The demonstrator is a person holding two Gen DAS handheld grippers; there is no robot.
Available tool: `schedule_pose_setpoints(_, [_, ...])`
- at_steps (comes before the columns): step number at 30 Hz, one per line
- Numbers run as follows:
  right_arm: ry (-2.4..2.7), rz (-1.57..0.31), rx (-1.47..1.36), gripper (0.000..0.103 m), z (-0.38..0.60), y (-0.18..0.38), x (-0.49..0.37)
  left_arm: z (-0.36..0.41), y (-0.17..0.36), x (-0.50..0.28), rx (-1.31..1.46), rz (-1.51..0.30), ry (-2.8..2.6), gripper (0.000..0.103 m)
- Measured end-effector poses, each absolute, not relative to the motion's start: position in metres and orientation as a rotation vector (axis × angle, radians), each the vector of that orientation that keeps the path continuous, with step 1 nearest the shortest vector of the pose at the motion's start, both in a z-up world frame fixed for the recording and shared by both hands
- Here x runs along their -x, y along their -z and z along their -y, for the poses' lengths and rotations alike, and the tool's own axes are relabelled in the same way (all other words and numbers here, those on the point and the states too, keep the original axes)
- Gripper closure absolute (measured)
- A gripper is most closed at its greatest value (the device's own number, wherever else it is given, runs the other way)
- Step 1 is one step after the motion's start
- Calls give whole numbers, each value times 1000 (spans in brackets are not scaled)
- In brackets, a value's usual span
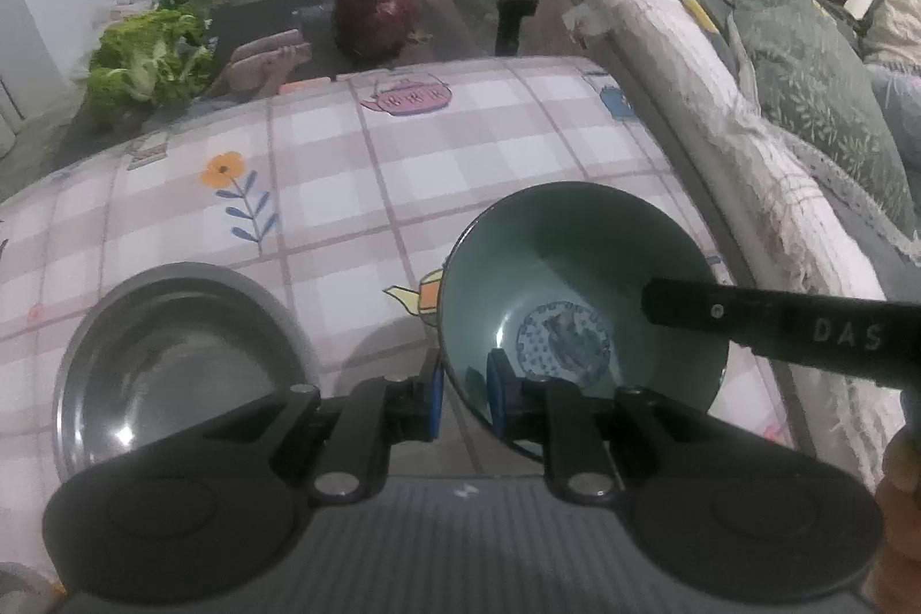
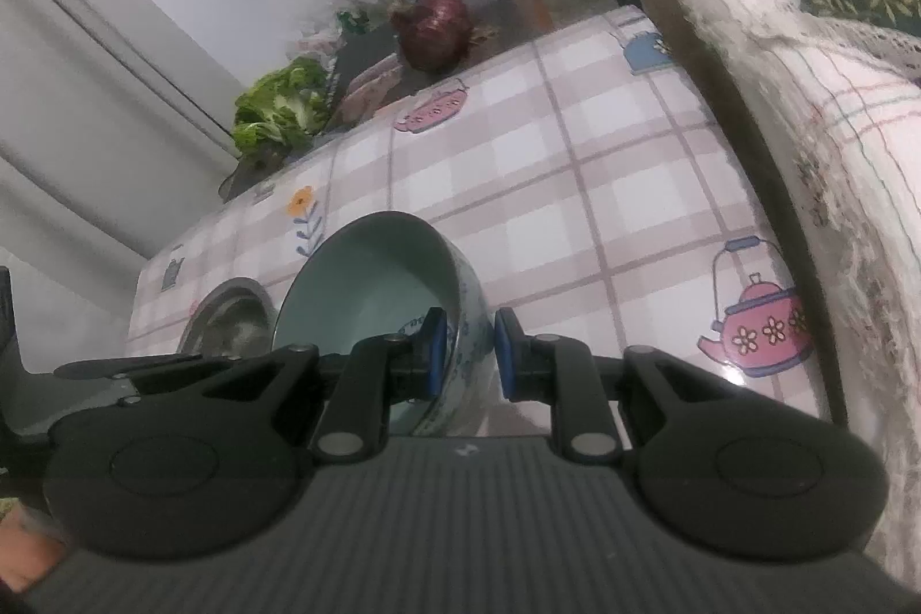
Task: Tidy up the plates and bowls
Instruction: 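Lower the green ceramic bowl into the large steel bowl with both tools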
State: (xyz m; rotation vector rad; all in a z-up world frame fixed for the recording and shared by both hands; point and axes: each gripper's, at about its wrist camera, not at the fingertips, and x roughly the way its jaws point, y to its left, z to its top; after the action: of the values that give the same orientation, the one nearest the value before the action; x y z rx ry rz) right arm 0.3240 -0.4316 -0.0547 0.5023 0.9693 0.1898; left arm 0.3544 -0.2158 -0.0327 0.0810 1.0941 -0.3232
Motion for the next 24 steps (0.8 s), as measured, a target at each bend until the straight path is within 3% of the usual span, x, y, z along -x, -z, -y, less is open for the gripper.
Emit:
schedule_pose_setpoints(14, [-267, -949, -437, 86, 365, 18, -332, 145, 6, -346, -12, -1042, 227, 86])
schedule_pose_setpoints(24, [-365, -1017, -407, 86, 282, 35, -355, 70, 14, -348, 8, -1061, 102, 86])
